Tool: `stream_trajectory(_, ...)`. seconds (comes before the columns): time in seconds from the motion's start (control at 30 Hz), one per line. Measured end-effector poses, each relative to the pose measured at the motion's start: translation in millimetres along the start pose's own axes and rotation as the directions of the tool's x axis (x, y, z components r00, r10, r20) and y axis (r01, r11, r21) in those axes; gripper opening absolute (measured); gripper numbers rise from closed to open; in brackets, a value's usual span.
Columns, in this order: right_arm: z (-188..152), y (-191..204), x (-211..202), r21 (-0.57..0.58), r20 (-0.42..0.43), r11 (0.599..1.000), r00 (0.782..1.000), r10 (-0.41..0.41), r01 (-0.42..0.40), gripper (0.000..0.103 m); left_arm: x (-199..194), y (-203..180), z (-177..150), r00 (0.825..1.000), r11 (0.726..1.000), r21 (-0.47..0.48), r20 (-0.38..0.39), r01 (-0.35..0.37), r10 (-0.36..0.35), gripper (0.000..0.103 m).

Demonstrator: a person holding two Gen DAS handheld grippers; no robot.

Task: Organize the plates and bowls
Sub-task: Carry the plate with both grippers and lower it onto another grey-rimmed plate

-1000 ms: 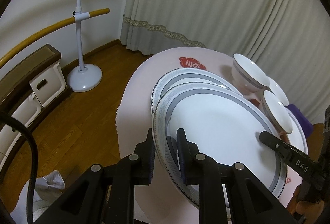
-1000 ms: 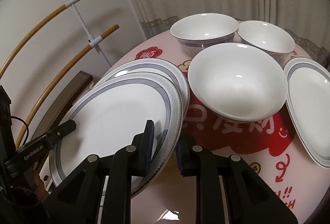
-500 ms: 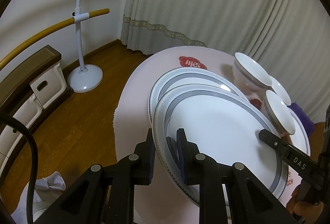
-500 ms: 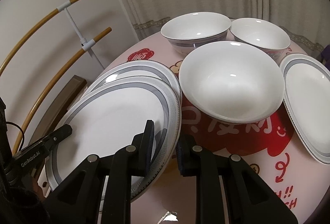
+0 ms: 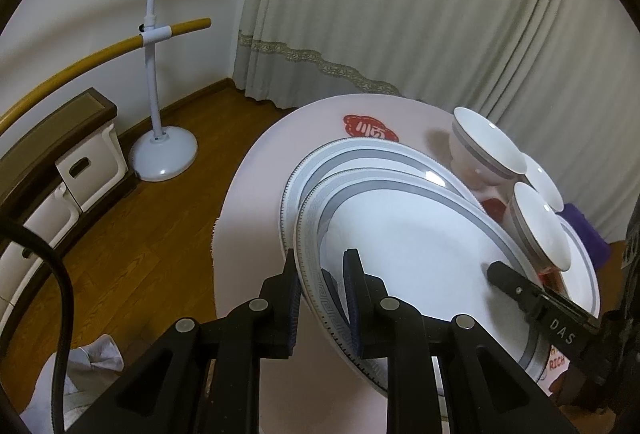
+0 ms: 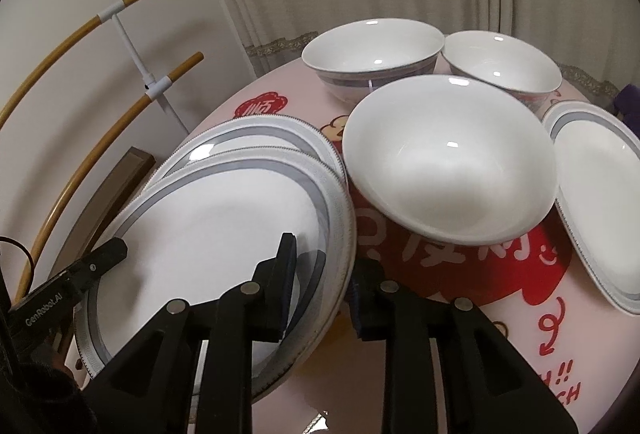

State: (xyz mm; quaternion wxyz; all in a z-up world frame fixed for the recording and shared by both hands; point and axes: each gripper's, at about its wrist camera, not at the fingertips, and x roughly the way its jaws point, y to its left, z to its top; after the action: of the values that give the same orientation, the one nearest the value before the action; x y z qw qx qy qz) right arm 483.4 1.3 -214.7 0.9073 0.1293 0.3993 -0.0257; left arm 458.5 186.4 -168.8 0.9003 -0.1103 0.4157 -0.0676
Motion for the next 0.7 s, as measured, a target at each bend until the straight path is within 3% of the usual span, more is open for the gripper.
stream_trajectory(0.3,-6,-2,-5,0.011,-0.005,1.000,1.000,0.023,-0.023,0.030,1,2,2,1.000,1.000,-0.008,-0.003,0.003,-0.003,0.017)
stream_trajectory(0.53,-14,-6,-10,0.076,-0.006,0.993,0.996,0.087,-0.087,0.034,1,-1,0,1.000,1.000,-0.002,-0.005,-0.007,0.007,0.018)
stream_trajectory(0.63,-17,-8,-11,0.102,-0.016,0.992,0.997,0.078,-0.076,0.048,1,-1,0,1.000,1.000,-0.002,-0.006,-0.009,0.009,0.018)
stream_trajectory(0.7,-18,-8,-14,0.104,-0.013,0.992,0.997,0.079,-0.077,0.048,1,-4,-1,1.000,1.000,0.002,-0.005,-0.015,0.015,0.018)
